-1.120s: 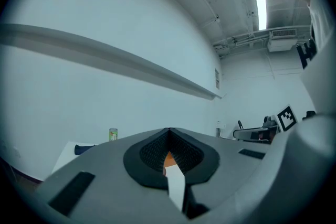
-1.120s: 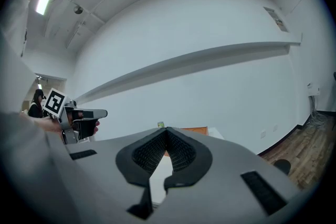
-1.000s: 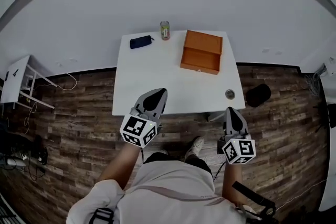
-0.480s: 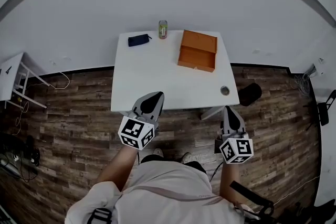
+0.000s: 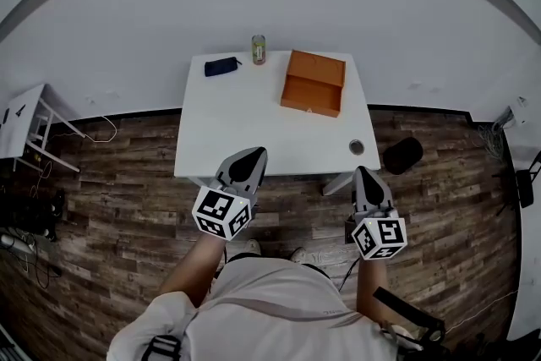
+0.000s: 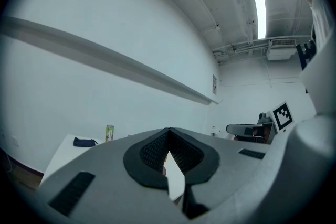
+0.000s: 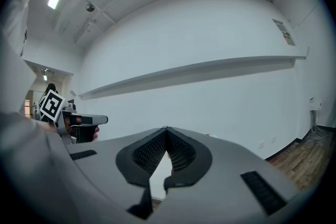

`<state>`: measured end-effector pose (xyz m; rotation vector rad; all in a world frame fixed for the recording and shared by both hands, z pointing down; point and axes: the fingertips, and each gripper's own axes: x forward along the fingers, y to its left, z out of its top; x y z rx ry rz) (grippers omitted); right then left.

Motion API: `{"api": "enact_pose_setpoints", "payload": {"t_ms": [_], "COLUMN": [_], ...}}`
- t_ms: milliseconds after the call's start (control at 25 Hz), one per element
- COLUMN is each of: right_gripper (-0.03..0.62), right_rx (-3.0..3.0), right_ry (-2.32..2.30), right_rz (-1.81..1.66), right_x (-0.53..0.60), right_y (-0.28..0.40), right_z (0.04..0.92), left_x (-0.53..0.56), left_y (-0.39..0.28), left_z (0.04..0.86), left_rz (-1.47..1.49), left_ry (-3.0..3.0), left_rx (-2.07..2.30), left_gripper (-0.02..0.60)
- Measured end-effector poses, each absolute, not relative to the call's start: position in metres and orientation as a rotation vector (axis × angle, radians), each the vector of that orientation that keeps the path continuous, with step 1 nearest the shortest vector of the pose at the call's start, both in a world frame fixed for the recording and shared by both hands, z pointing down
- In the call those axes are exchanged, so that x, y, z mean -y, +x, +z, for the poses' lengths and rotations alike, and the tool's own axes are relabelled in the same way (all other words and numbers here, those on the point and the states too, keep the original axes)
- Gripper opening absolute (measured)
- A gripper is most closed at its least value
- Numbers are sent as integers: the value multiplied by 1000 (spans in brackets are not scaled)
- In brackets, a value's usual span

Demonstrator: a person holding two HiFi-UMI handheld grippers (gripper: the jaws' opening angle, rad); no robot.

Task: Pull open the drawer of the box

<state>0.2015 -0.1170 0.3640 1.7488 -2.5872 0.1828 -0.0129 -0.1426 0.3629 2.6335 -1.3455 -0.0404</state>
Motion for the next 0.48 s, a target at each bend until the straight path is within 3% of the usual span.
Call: {"api": "enact_pose_setpoints", "payload": {"t_ms": [480], "right_gripper": [2], "right_rx": [2601], "right_ry": [1714], "right_rz": [128], "right_x": [119], "right_y": [209], "right_z": [358], "left_x": [146], "left_y": [1], "left_z": [359], "left_rz": [-39], "left_ry": [2642], "left_rx": [1346], "left_gripper": [11]}}
